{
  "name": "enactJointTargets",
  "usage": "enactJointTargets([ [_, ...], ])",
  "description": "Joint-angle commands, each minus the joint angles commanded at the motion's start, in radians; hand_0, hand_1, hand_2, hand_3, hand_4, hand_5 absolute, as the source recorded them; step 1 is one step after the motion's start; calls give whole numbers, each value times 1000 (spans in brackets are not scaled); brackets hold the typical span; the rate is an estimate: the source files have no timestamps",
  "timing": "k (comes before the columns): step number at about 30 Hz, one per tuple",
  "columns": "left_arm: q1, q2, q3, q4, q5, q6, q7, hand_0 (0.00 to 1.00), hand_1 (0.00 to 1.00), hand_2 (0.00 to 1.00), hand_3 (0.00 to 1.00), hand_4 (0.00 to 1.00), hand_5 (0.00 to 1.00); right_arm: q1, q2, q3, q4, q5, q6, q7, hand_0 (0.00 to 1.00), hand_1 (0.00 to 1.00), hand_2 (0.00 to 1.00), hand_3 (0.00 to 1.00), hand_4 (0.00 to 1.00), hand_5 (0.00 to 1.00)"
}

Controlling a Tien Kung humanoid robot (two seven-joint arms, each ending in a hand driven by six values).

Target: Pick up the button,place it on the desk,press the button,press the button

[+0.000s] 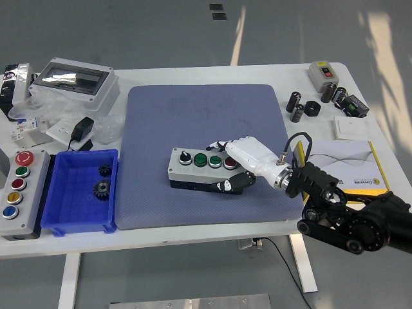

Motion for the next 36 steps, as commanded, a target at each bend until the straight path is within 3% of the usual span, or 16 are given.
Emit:
enactJointTargets([
  [5, 1, 0, 0, 0, 1, 0, 0, 621, 590, 548, 613, 601, 196, -2, -6, 5, 5, 38, 8, 7, 553, 634, 605, 623, 329, 2],
  [6, 1, 0, 0, 0, 1, 0, 0, 621, 589, 548, 613, 601, 196, -2, -6, 6, 6, 44, 9, 9, 742, 731, 732, 799, 350, 2],
  [11, 0, 1, 1, 0, 1, 0, 0, 621, 589, 548, 613, 601, 196, -4, -10, 9, 7, 59, 11, 16, 742, 731, 732, 799, 350, 2],
  [12, 0, 1, 1, 0, 1, 0, 0, 621, 589, 548, 613, 601, 197, -5, -10, 8, 7, 60, 11, 16, 893, 850, 888, 997, 456, 2],
  [28, -7, 11, -7, 0, 25, -3, 5, 621, 587, 547, 611, 597, 196, -4, -24, -9, 19, 100, 15, 30, 905, 863, 901, 998, 511, 9],
  [36, -9, 13, -16, 0, 41, -8, 6, 621, 584, 547, 609, 590, 189, -1, -40, 3, 56, 222, 56, 51, 905, 866, 901, 998, 527, 12],
])
